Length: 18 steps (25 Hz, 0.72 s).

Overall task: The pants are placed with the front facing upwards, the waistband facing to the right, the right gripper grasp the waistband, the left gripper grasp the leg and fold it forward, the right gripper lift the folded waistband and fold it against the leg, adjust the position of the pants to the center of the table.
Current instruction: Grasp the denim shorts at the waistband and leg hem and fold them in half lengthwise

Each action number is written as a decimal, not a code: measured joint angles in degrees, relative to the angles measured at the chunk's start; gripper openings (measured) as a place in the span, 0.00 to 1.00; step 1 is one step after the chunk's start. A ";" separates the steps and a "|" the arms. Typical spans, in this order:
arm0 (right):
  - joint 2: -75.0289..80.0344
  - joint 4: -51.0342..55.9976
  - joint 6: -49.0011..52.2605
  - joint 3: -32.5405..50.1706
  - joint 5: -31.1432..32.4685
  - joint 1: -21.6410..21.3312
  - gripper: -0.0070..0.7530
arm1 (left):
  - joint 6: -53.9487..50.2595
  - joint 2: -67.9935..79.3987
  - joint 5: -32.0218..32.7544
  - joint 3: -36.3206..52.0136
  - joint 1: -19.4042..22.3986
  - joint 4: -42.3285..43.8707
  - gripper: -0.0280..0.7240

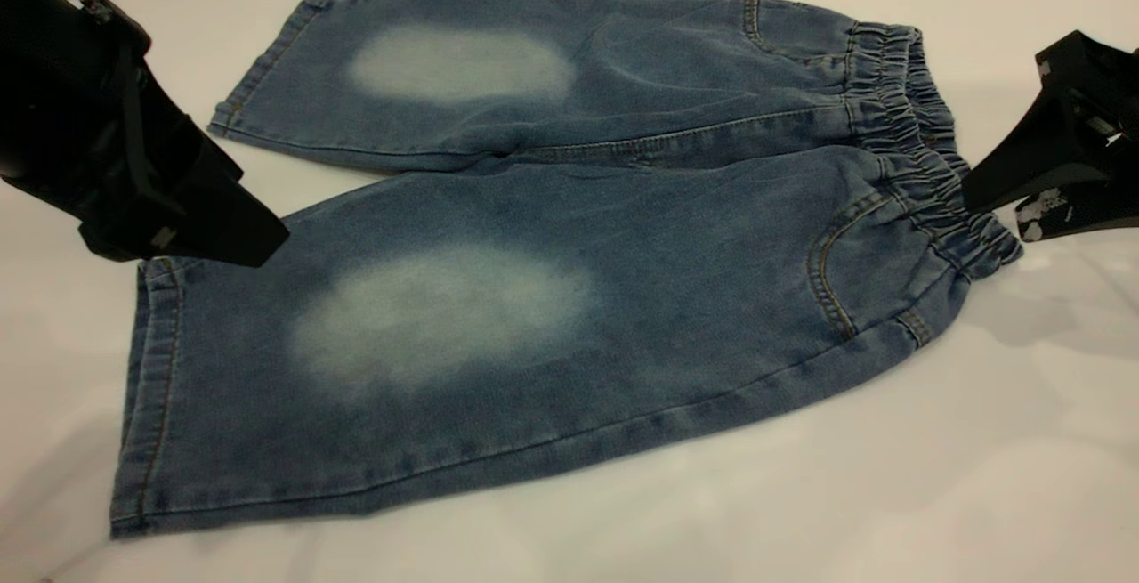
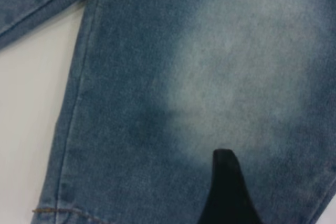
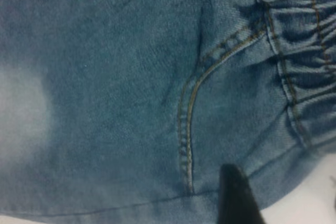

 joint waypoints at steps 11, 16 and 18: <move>1.22 5.58 0.69 0.00 -0.27 0.01 0.86 | -0.25 -0.05 0.25 0.00 0.00 -0.32 0.64; 5.66 5.96 0.70 -0.66 -3.17 -0.04 0.84 | -0.25 -0.05 0.32 0.00 0.00 -0.32 0.64; 7.60 5.83 0.75 -1.74 -2.90 -0.47 0.82 | -0.25 -0.11 0.36 0.00 0.00 -0.38 0.64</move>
